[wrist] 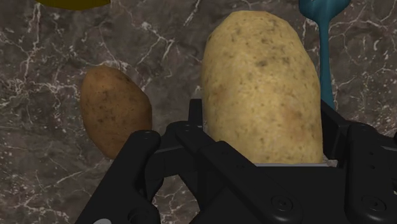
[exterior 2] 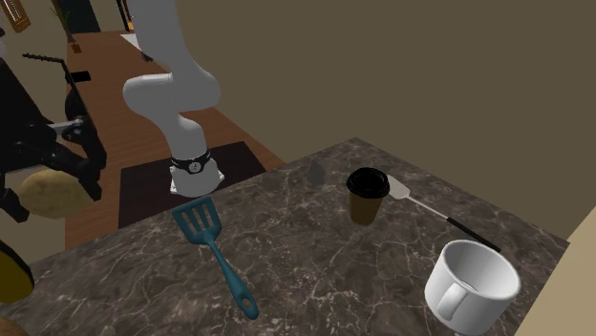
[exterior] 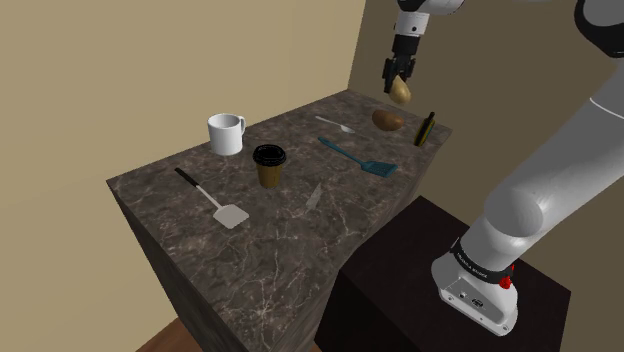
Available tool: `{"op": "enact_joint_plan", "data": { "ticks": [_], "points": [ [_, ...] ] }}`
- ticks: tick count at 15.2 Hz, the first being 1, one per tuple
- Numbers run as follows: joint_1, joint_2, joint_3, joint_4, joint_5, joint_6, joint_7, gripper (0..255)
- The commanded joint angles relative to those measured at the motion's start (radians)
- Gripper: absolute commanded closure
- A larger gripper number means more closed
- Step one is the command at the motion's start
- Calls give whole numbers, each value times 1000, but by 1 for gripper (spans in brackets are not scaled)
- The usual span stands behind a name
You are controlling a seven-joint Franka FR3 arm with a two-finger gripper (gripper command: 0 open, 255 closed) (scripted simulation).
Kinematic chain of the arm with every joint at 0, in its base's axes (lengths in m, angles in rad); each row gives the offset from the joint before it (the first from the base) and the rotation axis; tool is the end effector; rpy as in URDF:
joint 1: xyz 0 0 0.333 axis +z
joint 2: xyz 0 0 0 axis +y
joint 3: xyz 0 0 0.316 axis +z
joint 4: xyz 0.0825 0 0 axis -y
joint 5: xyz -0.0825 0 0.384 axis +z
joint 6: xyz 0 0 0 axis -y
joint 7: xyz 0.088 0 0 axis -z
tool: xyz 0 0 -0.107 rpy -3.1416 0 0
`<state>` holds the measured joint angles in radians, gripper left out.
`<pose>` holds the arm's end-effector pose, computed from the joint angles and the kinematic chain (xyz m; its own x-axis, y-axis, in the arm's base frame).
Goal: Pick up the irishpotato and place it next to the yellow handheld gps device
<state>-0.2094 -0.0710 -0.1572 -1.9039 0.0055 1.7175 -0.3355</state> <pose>0.4919 -0.1903 0.5174 0.9942 -0.0282 -0.1041 -0.0339 -0.9980 -0.0537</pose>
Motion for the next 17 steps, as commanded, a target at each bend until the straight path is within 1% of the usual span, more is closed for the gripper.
{"op": "enact_joint_plan", "data": {
  "ticks": [1,17],
  "points": [
    [0,1,0,-28,0,29,-1,255],
    [-1,49,-2,-191,8,240,-9,255]
  ]
}}
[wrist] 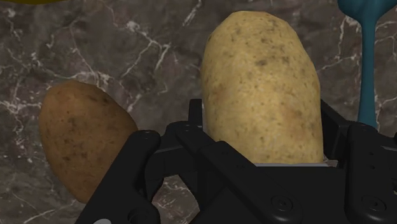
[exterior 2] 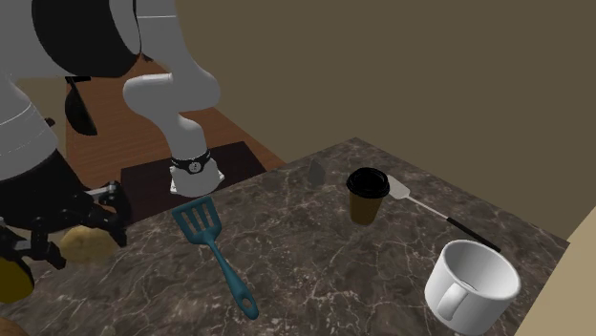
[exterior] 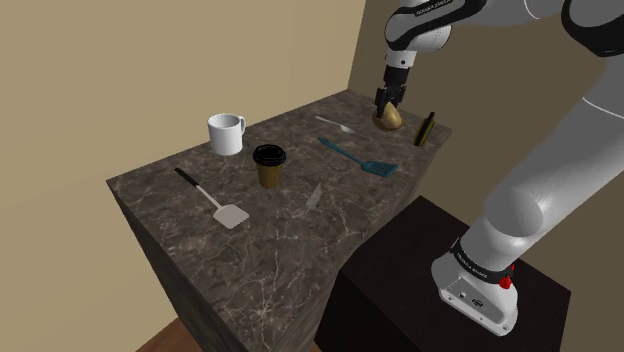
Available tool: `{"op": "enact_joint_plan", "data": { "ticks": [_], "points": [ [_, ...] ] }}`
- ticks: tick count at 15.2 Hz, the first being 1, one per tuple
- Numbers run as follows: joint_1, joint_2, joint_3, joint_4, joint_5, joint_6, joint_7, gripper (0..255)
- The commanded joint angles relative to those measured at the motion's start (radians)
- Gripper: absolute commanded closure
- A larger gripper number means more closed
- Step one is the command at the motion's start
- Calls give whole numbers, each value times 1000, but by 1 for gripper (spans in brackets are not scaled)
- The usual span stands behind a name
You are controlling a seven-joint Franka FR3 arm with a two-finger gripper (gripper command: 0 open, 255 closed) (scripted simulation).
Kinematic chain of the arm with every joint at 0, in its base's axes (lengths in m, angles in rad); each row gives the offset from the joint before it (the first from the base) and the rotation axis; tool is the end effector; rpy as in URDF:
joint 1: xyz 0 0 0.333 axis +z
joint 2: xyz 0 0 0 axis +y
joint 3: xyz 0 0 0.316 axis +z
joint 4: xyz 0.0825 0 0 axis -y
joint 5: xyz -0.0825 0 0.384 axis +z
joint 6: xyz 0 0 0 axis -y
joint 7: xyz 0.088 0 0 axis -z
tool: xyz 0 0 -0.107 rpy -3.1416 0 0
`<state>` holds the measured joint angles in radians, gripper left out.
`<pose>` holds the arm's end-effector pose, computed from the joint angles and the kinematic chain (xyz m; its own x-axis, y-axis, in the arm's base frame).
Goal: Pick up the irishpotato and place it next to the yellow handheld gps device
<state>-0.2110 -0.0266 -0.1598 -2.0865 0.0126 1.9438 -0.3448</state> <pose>0.4912 -0.1905 0.4268 0.9942 -0.0280 -0.1042 -0.0337 -0.9980 -0.0537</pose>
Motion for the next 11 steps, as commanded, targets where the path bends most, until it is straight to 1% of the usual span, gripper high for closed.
{"op": "enact_joint_plan", "data": {
  "ticks": [1,11],
  "points": [
    [0,10,0,-17,2,27,-1,255],
    [-1,69,0,-88,14,157,-11,255]
  ]
}}
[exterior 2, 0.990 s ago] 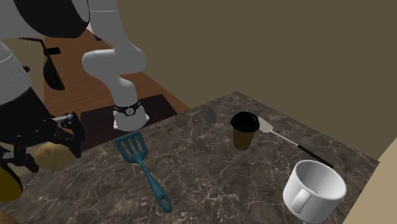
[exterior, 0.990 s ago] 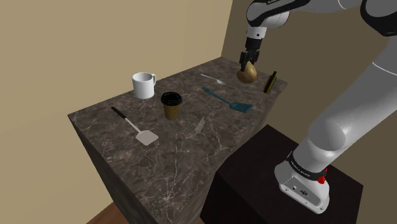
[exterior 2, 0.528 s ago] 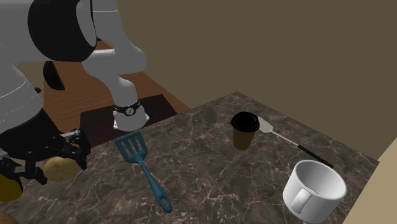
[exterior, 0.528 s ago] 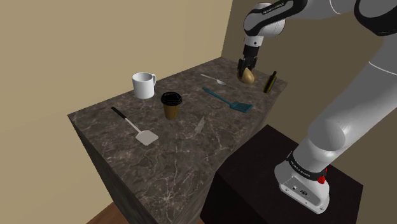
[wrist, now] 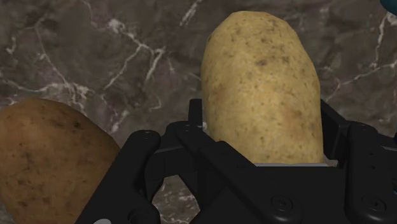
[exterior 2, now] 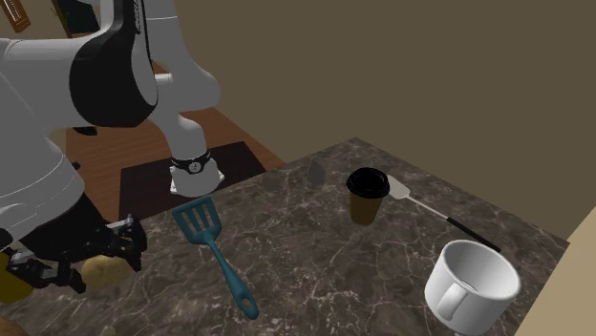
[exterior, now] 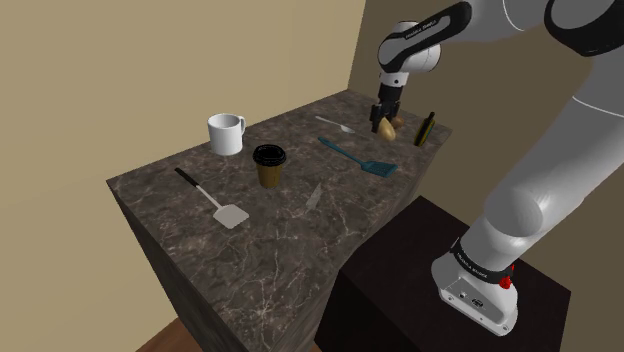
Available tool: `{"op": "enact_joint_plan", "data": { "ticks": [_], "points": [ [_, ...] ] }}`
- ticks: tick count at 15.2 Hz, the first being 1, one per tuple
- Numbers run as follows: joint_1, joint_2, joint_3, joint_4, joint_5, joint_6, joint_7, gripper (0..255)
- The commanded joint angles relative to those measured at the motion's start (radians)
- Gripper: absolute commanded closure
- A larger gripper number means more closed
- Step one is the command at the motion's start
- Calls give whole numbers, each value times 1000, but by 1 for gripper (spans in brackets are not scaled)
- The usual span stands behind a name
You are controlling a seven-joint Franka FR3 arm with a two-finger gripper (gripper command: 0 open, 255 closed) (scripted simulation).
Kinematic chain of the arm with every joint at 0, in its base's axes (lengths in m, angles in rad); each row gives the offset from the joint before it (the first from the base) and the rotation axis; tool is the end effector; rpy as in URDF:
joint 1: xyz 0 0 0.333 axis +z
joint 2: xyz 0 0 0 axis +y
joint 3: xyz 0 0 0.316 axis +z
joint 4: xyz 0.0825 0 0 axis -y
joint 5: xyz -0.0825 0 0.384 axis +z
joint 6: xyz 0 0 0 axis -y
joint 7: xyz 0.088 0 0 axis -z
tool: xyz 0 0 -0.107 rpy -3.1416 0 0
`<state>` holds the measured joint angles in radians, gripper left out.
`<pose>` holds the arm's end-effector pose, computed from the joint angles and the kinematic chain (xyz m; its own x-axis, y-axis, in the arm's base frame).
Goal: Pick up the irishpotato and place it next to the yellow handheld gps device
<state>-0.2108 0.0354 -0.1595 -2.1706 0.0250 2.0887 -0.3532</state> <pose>0.4914 -0.1892 0.3681 0.9941 -0.0280 -0.1044 -0.0338 -0.9980 -0.0540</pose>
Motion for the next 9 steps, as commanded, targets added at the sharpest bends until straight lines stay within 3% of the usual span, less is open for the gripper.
{"op": "enact_joint_plan", "data": {
  "ticks": [1,9],
  "points": [
    [-1,14,-1,-10,3,25,-4,255],
    [-2,46,0,-33,10,79,-9,255]
  ]
}}
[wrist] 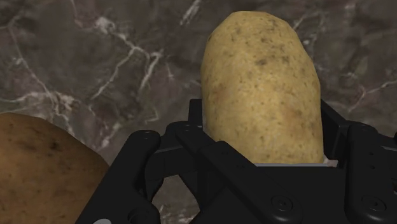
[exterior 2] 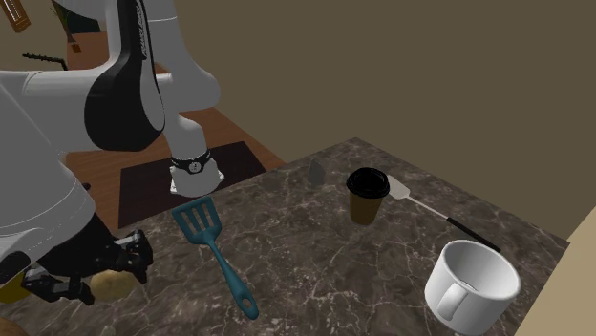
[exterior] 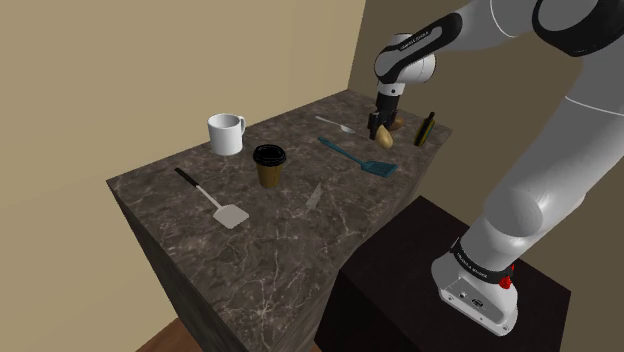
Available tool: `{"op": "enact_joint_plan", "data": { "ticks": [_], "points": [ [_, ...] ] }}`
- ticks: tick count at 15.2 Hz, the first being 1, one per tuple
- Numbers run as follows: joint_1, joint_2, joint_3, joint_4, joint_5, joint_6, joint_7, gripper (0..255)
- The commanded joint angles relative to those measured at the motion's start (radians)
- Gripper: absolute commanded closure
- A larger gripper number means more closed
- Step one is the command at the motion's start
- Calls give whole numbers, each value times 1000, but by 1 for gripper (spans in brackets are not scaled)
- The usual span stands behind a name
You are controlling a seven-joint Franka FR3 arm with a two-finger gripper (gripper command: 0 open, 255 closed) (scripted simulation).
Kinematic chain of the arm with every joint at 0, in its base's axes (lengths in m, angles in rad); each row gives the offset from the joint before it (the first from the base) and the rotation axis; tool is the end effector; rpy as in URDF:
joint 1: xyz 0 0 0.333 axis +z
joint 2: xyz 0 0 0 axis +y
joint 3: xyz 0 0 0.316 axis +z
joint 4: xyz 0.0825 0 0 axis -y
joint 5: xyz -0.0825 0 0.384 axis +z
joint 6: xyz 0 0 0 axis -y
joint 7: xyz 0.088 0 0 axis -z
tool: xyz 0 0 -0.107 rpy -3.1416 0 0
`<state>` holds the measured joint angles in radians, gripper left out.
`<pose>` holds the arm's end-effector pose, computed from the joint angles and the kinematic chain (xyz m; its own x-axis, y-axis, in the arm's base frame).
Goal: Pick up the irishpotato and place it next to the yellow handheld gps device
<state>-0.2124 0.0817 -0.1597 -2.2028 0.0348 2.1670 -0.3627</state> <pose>0.4917 -0.1901 0.3362 0.9942 -0.0279 -0.1039 -0.0336 -0.9980 -0.0537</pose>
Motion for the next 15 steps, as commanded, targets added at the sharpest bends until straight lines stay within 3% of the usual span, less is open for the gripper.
{"op": "enact_joint_plan", "data": {
  "ticks": [1,4,5,10,15],
  "points": [
    [0,0,0,-1,0,1,0,255],
    [0,0,0,-1,0,1,0,255],
    [0,0,0,-1,0,1,0,0],
    [0,0,0,-1,0,1,0,0],
    [0,-50,-1,76,-11,-125,8,0]
  ]
}}
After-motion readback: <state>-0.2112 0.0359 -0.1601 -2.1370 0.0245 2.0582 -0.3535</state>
